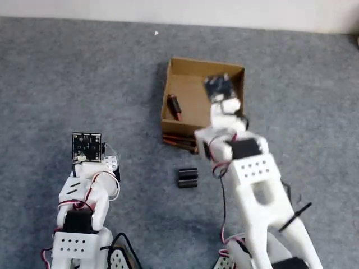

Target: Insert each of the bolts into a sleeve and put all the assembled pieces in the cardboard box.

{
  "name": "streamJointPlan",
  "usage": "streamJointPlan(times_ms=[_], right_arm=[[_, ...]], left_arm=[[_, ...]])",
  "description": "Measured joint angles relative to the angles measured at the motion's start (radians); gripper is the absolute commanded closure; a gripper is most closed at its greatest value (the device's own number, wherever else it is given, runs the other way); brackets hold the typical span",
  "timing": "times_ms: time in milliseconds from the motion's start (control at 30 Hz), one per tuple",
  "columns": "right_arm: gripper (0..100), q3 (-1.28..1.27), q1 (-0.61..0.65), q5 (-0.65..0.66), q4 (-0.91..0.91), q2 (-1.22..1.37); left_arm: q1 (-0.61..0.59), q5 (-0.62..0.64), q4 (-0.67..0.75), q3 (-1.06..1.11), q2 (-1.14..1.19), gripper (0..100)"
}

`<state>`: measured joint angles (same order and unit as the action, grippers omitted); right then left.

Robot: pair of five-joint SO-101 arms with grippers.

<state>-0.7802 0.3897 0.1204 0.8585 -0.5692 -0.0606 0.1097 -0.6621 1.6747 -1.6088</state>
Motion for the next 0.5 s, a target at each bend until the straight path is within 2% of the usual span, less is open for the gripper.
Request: streamJointPlan(times_ms=[267,500], right_arm=[[87.8,-0.078,0.137,0.003,0.103,0.015],[87.8,0.089,0.195,0.160,0.241,0.249]], left_arm=[[0.000,0.000,0.000,0.000,0.000,98],[0.000,0.000,0.000,0.000,0.000,98]])
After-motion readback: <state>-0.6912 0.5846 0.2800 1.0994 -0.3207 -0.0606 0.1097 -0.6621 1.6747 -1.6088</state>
